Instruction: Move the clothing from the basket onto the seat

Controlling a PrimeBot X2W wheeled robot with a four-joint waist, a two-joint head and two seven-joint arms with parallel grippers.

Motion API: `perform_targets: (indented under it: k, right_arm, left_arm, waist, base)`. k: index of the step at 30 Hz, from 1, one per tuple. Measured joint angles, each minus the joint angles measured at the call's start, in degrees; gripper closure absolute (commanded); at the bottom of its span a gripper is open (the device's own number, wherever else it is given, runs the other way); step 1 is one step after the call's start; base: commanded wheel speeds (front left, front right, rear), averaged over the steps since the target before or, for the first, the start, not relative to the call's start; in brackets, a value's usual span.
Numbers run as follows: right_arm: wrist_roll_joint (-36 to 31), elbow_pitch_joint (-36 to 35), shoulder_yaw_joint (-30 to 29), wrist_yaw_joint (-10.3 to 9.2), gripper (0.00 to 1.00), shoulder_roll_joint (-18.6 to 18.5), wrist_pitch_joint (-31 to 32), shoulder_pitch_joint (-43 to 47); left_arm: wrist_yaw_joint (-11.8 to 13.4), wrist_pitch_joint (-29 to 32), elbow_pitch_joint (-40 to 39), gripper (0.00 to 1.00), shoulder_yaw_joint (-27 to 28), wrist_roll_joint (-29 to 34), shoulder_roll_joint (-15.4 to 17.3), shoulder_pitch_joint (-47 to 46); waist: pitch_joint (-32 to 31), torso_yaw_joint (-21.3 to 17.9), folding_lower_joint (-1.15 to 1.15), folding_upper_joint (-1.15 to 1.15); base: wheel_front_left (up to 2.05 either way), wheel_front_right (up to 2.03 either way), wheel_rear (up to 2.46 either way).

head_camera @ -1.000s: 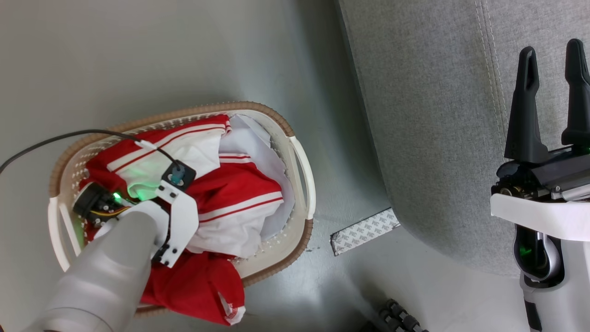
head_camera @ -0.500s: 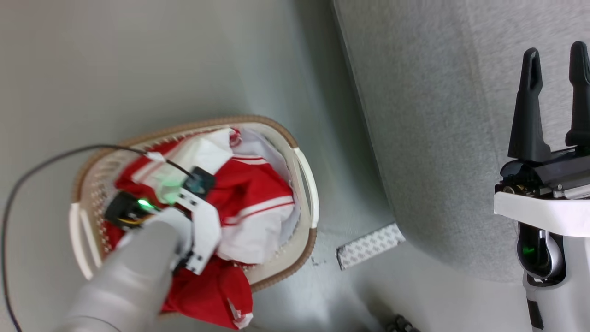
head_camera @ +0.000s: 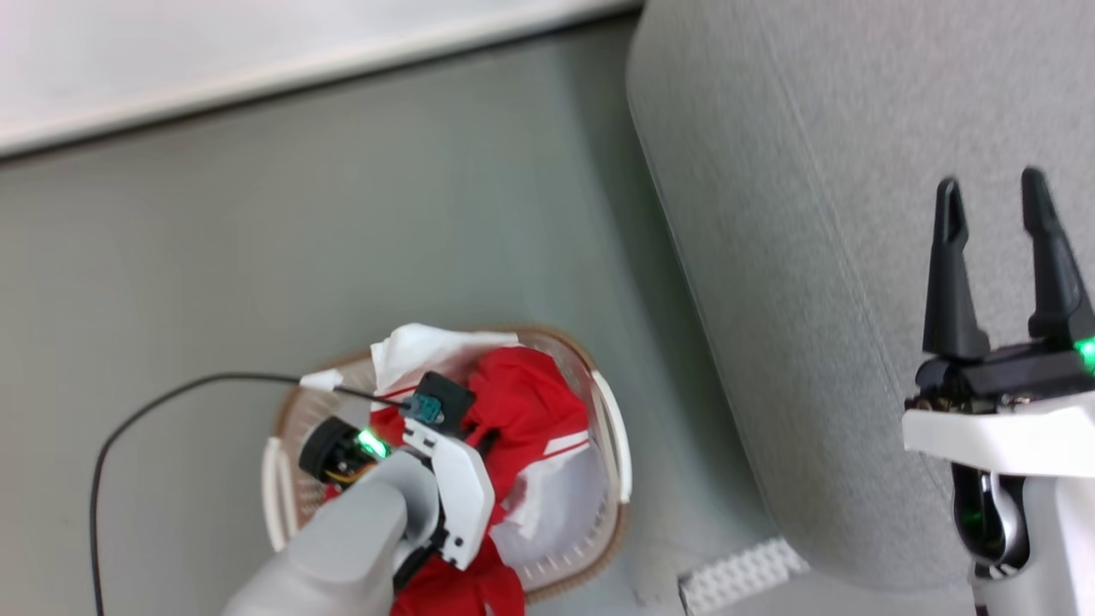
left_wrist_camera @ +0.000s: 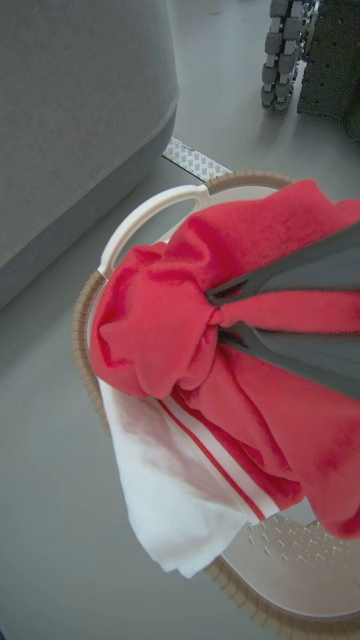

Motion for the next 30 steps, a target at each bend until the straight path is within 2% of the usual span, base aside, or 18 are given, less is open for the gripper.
perform_targets:
  k: [11, 18, 24, 30]
  right_arm:
    - [-0.1, 3.2, 0.0, 0.00, 0.00, -3.3, 0.0, 5.3]
    - [1.3, 5.0, 1.1, 0.00, 0.00, -5.0, 0.0, 7.9]
    - [2.1, 5.9, 1.6, 0.00, 0.00, -5.8, 0.0, 11.0]
    - [3.6, 6.7, 3.6, 0.00, 0.00, -4.7, 0.0, 13.4]
  left_arm:
    - [0.0, -7.0, -7.3, 1.00, -1.4, -7.7, -0.3, 4.9]
    - [0.2, -9.5, -11.8, 1.00, 0.8, -10.1, 0.7, 6.9]
    - [2.6, -10.4, -19.0, 1.00, 2.8, -10.2, 2.9, 7.3]
    - [5.7, -9.6, -29.1, 1.00, 5.1, -10.3, 6.5, 7.2]
  waist:
    - [-13.5, 5.2, -0.01, 0.00]
    - [-21.2, 7.9, -0.01, 0.00]
    - [-26.3, 9.8, -0.01, 0.00]
    - [-29.3, 11.7, -0.01, 0.00]
  base:
    - [0.00, 0.00, 0.00]
    - [0.00, 0.00, 0.00]
    - [0.00, 0.00, 0.00]
    - [0.00, 0.00, 0.00]
